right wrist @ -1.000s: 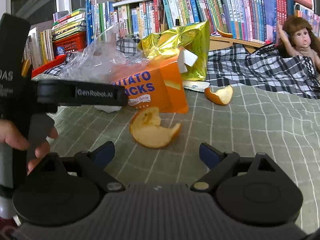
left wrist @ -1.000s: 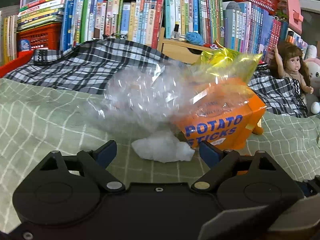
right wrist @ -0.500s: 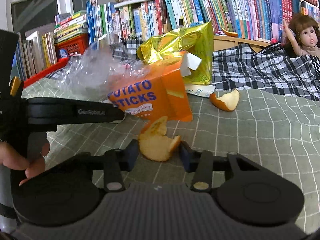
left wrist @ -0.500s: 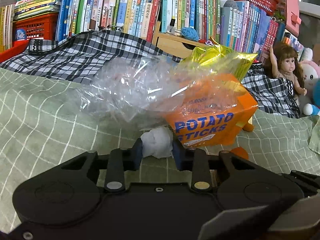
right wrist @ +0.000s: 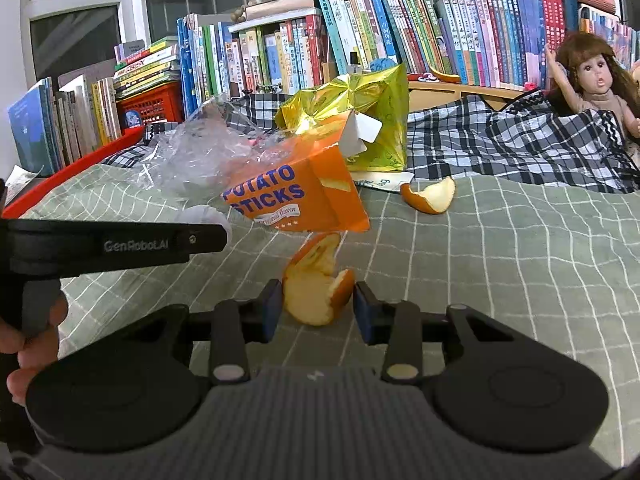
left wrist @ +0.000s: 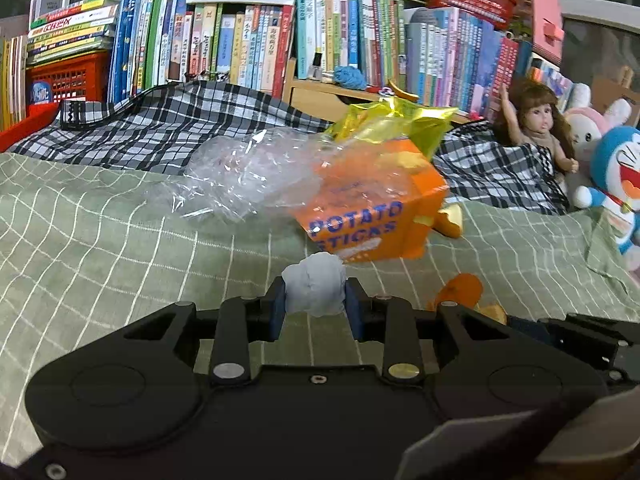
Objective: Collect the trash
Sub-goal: 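Grasp the white tissue with the left tool while the right grasps a bread crust, then carry the tissue and bread crust over the bed edge into the bin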
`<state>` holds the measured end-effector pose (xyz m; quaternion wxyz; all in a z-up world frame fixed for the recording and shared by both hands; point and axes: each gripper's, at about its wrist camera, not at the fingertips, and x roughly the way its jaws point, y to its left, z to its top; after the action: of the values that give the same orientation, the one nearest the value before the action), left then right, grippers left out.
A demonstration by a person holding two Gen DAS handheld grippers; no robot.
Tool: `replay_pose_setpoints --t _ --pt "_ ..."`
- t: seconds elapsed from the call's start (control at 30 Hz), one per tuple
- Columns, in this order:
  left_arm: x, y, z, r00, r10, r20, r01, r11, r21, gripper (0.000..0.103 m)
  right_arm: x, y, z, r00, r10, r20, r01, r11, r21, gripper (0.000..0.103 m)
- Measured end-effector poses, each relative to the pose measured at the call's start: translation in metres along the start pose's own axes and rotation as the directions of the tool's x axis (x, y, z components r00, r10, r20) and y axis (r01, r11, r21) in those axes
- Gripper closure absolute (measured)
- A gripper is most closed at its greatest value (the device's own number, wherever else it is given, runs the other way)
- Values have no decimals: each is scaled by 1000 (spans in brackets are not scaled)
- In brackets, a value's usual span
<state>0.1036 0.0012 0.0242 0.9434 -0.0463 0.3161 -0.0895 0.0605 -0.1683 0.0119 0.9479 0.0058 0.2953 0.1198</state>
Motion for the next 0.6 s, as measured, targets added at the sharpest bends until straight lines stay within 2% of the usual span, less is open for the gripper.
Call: replay_pose_setpoints --t 0.6 --pt "-87 -23 -34 997 -68 23 67 997 44 74 -70 6 -30 999 17 31 -17 1000 7 60"
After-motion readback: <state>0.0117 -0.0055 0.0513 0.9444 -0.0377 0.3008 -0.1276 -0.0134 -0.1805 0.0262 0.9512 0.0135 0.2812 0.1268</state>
